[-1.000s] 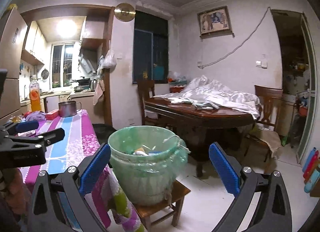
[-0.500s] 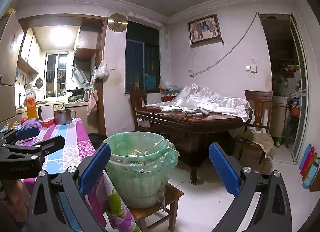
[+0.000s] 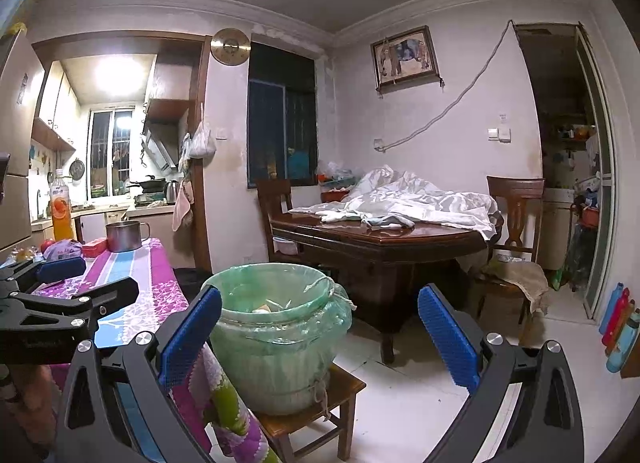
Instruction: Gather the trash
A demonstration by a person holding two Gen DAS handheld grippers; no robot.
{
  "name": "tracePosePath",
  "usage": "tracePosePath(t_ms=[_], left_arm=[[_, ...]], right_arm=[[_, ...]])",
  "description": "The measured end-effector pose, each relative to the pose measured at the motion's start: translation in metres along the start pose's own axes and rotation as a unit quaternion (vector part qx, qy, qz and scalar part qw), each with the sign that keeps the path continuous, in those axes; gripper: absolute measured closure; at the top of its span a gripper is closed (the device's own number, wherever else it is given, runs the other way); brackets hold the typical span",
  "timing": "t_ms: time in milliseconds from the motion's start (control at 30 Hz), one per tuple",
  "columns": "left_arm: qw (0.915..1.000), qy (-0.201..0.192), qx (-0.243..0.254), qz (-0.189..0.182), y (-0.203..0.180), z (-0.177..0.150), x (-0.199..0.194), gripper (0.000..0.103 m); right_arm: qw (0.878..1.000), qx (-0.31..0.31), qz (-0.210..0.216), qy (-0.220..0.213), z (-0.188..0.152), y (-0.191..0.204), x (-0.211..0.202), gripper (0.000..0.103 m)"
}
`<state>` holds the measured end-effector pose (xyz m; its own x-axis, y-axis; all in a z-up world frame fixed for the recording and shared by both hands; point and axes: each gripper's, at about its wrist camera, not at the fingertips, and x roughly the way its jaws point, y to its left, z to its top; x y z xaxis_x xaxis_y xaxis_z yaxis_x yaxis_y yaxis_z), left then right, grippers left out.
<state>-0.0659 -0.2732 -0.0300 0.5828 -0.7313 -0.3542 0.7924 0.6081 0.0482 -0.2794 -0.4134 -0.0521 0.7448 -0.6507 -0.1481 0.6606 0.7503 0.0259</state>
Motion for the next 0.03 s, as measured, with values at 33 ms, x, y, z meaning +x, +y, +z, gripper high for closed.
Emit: tracePosePath(t_ms=[33], left_arm=[[1.0000, 0.001, 0.001, 0.000, -0.0005, 0.0001, 0.0005, 0.006]], right_arm=[[1.000, 0.000, 0.000, 0.001, 0.0008, -0.0005, 0.0014, 0.005]])
